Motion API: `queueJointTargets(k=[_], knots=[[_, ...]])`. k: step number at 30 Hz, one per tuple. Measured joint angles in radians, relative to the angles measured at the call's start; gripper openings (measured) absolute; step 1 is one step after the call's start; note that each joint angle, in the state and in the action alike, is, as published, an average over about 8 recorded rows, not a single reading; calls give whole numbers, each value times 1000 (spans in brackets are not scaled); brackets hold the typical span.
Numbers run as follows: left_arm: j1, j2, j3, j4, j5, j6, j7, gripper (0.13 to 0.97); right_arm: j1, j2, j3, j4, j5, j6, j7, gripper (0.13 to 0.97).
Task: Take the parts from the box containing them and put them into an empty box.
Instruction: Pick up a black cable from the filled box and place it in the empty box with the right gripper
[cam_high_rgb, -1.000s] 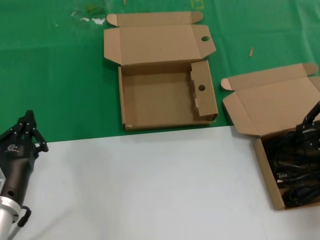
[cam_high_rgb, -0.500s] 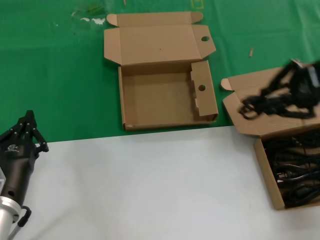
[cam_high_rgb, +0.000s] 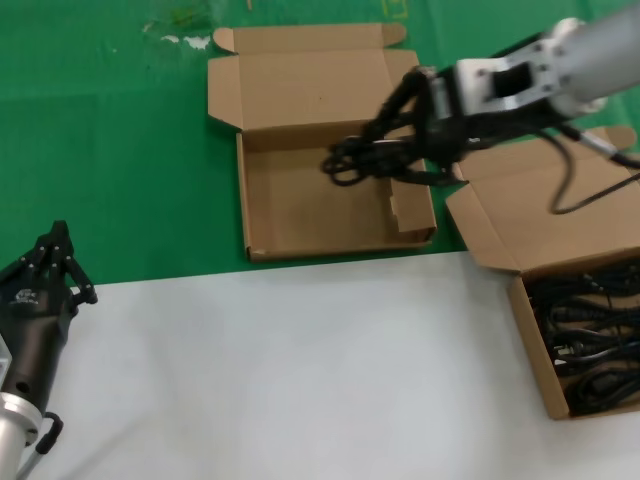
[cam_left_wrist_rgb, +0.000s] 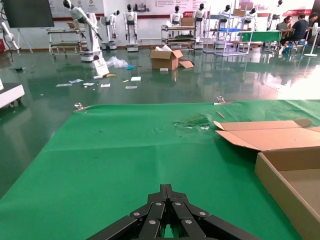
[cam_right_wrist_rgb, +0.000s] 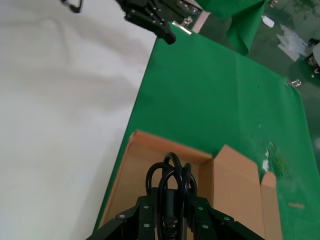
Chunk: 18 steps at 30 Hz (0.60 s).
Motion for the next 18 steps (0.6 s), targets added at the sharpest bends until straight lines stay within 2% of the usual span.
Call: queueJointTargets(k=[8, 18], knots=[[0, 0, 0, 0, 0, 0, 0, 140, 23, -155, -43, -219, -27, 111, -68, 237], [0, 0, 0, 0, 0, 0, 0, 140, 99, -344, -42, -632, -12, 253, -256, 237]])
